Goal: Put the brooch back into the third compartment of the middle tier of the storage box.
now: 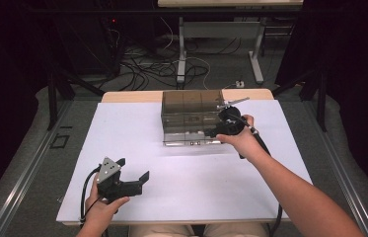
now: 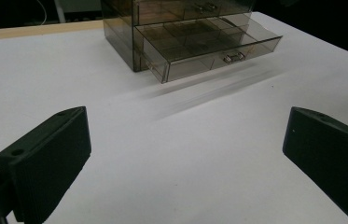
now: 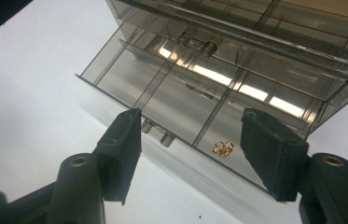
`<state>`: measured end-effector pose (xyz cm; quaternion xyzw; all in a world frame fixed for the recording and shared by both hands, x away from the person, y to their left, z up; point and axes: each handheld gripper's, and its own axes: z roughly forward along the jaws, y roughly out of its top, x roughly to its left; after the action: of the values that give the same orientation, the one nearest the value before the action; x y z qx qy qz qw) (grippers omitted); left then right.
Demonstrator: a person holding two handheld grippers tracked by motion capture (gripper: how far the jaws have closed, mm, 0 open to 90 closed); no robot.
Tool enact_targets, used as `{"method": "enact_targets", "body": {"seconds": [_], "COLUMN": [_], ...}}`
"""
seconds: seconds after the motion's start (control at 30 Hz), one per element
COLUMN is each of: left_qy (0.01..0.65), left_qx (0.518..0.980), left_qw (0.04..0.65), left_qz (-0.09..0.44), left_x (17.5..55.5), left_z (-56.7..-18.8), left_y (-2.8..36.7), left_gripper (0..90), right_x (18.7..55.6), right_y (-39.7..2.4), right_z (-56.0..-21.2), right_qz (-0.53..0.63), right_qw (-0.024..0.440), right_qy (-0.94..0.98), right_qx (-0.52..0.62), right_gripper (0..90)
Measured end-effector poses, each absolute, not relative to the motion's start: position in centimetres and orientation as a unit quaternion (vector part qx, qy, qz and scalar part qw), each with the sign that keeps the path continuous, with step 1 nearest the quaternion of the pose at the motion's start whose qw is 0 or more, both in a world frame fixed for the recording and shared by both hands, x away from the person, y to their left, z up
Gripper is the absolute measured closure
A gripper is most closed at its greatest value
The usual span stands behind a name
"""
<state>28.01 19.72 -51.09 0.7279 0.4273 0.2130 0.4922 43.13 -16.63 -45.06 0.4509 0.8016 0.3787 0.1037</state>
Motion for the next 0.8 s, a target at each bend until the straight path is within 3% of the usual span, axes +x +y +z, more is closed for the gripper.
{"method": "enact_targets", "body": {"seconds": [0.07, 0.13, 0.27, 0.63, 0.8], "left_qy": [0.427, 0.427, 0.428, 0.428, 0.428], "left_qx": [0.728, 0.728, 0.727, 0.727, 0.727], "left_qw": [0.492, 0.492, 0.494, 0.493, 0.492], "left_qz": [0.213, 0.213, 0.211, 0.212, 0.213], "left_x": [28.0, 28.0, 28.0, 28.0, 28.0], "left_z": [-51.1, -51.1, -51.1, -51.1, -51.1], "left_y": [19.7, 19.7, 19.6, 19.7, 19.7], "left_gripper": [1.0, 1.0, 1.0, 1.0, 1.1], "right_x": [42.7, 42.0, 41.0, 38.4, 37.2], "right_y": [-16.8, -16.9, -17.2, -18.1, -18.7], "right_z": [-44.9, -44.8, -44.5, -44.4, -44.8], "right_qz": [0.383, 0.388, 0.391, 0.414, 0.416], "right_qw": [0.108, 0.107, 0.115, 0.142, 0.165], "right_qy": [0.806, 0.808, 0.811, 0.795, 0.794], "right_qx": [0.438, 0.43, 0.419, 0.42, 0.412], "right_gripper": [34.0, 24.6, 17.4, 12.8, 0.0]}}
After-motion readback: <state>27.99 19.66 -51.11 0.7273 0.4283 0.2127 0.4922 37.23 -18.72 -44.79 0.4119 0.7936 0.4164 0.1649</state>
